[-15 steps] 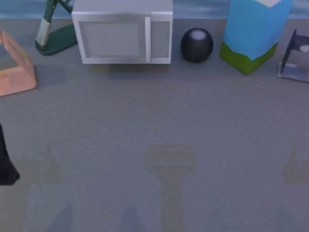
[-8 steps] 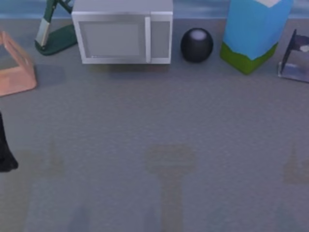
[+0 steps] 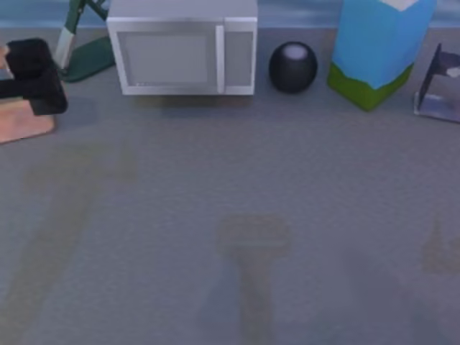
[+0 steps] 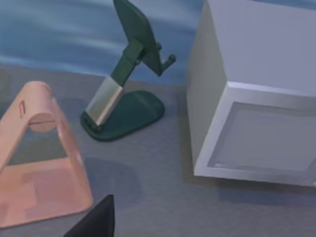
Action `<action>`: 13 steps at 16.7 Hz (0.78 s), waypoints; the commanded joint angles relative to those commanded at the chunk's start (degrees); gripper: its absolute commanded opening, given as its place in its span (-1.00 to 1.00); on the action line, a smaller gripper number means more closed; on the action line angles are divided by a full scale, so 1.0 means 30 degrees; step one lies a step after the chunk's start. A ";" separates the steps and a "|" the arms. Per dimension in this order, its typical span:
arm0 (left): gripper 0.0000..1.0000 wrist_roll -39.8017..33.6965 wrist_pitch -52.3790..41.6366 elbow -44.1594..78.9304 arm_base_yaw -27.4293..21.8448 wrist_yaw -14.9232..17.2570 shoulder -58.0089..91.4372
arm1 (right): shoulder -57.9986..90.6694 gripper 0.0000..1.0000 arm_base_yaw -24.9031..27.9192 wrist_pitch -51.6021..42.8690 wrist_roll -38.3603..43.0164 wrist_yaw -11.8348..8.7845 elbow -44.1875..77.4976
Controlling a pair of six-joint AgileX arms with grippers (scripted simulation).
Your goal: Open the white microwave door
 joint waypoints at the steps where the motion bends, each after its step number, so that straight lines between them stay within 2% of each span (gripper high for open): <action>1: 1.00 -0.0504 -0.0624 0.1807 -0.0594 -0.0363 0.2140 | 0.0000 1.00 0.0000 0.0000 0.0000 0.0000 0.0000; 8: 1.00 -0.3689 -0.4625 1.3289 -0.4367 -0.2634 1.5944 | 0.0000 1.00 0.0000 0.0000 0.0000 0.0000 0.0000; 13: 1.00 -0.5042 -0.6546 1.8077 -0.6037 -0.3645 2.1748 | 0.0000 1.00 0.0000 0.0000 0.0000 0.0000 0.0000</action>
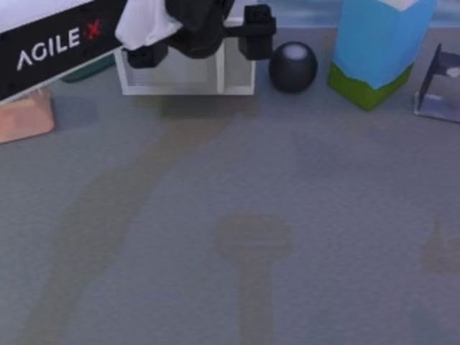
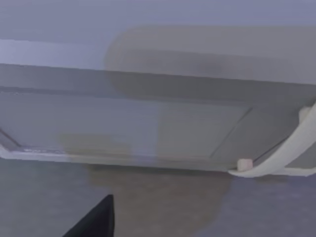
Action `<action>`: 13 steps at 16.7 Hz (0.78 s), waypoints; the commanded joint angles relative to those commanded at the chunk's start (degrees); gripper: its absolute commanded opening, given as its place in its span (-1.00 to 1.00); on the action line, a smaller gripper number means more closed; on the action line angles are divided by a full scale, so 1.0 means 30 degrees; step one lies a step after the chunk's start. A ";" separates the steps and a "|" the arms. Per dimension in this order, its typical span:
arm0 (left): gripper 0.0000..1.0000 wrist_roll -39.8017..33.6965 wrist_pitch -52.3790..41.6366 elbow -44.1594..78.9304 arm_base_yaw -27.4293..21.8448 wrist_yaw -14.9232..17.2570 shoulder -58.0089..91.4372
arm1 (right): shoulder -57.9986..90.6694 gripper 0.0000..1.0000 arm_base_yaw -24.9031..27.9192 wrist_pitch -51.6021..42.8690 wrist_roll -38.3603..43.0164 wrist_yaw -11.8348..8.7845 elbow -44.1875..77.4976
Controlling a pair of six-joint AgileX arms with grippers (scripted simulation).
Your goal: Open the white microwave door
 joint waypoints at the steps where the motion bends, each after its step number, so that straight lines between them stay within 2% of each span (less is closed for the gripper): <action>1: 1.00 -0.0136 -0.0213 0.0428 -0.0174 -0.0107 0.0562 | 0.0000 1.00 0.0000 0.0000 0.0000 0.0000 0.0000; 8: 1.00 -0.0211 -0.0329 0.0782 -0.0235 -0.0156 0.1120 | 0.0000 1.00 0.0000 0.0000 0.0000 0.0000 0.0000; 13: 1.00 0.0430 0.1289 0.2225 0.0441 0.0297 0.4112 | 0.0000 1.00 0.0000 0.0000 0.0000 0.0000 0.0000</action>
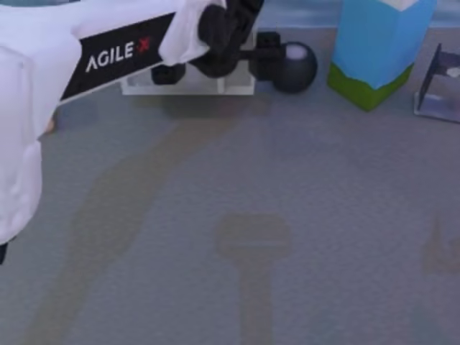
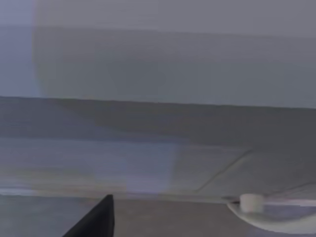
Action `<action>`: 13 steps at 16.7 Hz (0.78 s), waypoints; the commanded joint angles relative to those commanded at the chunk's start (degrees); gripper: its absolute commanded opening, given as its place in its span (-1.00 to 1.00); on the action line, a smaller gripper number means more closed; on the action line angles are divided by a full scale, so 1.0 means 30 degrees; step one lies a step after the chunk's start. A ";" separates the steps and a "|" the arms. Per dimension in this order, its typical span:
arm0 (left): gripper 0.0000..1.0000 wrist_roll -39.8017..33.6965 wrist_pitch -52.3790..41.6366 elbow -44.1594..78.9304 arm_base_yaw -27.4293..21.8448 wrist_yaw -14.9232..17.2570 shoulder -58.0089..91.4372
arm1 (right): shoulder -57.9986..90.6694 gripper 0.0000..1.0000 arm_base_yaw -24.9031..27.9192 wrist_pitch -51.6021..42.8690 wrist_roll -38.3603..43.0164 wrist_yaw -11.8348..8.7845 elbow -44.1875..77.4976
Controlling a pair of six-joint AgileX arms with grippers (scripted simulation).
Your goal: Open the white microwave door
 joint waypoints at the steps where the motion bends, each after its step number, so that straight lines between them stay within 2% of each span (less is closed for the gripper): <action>1: 1.00 0.0144 0.0361 0.0282 0.0165 0.0107 0.0564 | 0.0000 1.00 0.0000 0.0000 0.0000 0.0000 0.0000; 6: 1.00 0.0312 0.0772 0.0576 0.0359 0.0233 0.1100 | 0.0000 1.00 0.0000 0.0000 0.0000 0.0000 0.0000; 13: -0.06 0.0312 0.0772 0.0576 0.0359 0.0233 0.1100 | 0.0000 1.00 0.0000 0.0000 0.0000 0.0000 0.0000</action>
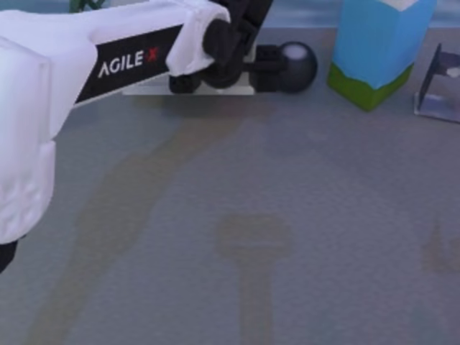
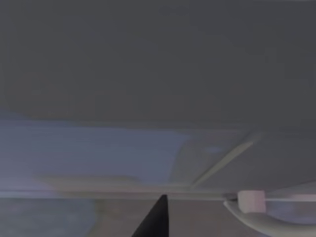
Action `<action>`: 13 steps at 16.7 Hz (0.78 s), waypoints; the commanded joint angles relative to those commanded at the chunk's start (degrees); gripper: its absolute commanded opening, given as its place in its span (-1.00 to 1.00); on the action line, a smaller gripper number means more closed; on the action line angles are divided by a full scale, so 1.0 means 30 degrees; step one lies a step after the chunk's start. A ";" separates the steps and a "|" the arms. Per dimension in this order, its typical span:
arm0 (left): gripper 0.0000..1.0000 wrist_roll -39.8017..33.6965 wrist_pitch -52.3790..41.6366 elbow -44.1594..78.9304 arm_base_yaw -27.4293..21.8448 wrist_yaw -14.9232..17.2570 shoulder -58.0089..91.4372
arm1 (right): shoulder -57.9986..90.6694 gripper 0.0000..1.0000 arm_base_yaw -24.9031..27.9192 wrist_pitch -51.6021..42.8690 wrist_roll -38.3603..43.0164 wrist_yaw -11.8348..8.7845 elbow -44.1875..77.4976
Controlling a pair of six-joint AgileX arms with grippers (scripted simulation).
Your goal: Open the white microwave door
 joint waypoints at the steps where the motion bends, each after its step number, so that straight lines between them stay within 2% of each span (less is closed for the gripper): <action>1: -0.21 0.0000 0.0000 0.0000 0.0000 0.0000 0.0000 | 0.0000 1.00 0.0000 0.0000 0.0000 0.0000 0.0000; 6: -0.96 0.0000 0.0000 0.0000 0.0000 0.0000 0.0000 | 0.0000 1.00 0.0000 0.0000 0.0000 0.0000 0.0000; 13: -1.00 0.0000 0.0000 0.0000 0.0000 0.0000 0.0000 | 0.0000 1.00 0.0000 0.0000 0.0000 0.0000 0.0000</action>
